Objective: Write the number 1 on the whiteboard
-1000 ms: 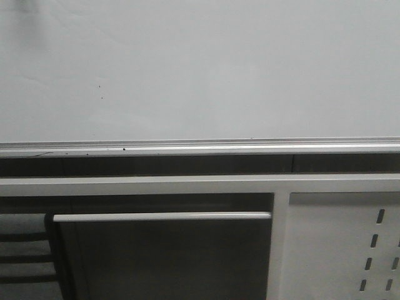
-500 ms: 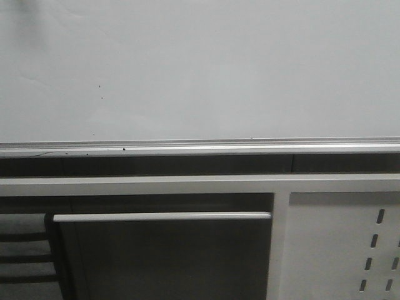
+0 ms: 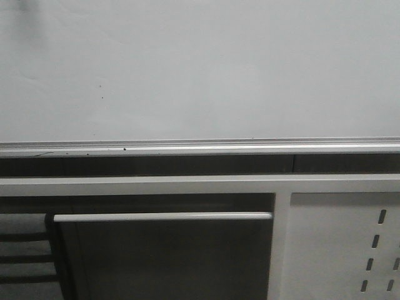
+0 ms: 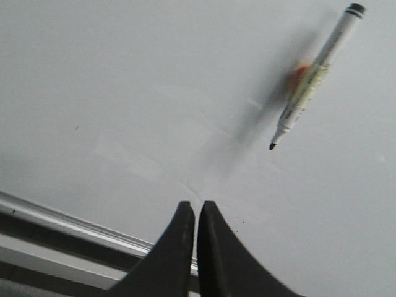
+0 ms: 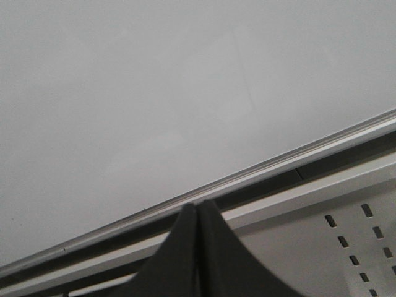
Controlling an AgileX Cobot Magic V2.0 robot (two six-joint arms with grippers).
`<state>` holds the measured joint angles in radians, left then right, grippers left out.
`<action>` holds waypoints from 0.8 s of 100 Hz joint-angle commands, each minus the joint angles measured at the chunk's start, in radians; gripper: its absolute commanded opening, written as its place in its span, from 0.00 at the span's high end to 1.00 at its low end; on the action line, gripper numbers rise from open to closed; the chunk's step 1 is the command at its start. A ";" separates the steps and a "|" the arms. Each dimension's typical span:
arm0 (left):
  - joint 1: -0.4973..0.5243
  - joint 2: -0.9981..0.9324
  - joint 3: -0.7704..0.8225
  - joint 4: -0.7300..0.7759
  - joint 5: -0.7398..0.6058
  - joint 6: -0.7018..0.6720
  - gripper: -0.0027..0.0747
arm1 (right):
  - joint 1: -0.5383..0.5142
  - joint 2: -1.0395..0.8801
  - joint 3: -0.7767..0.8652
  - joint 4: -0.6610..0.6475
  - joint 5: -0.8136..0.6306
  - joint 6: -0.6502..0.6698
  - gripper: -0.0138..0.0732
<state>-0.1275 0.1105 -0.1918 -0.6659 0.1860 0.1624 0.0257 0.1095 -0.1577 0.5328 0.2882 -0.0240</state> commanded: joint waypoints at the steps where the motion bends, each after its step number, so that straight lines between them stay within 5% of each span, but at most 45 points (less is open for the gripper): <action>1: -0.001 0.138 -0.143 0.068 0.030 0.047 0.99 | -0.005 0.129 -0.123 -0.065 0.017 -0.007 0.90; 35: -0.001 0.516 -0.422 0.053 0.113 0.153 0.99 | -0.005 0.417 -0.346 -0.099 0.132 -0.135 0.87; 51: -0.001 0.629 -0.492 0.020 0.167 0.170 0.99 | -0.005 0.445 -0.386 -0.099 0.152 -0.175 0.57; 61: -0.001 0.660 -0.518 -0.086 0.157 0.323 0.99 | -0.003 0.449 -0.396 -0.097 0.152 -0.178 0.42; 80: -0.126 0.670 -0.524 -0.383 0.039 0.663 0.99 | 0.004 0.449 -0.396 -0.093 0.138 -0.180 0.42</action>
<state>-0.1815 0.7789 -0.6744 -0.8982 0.3309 0.6702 0.0294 0.5478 -0.5151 0.4315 0.4977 -0.1903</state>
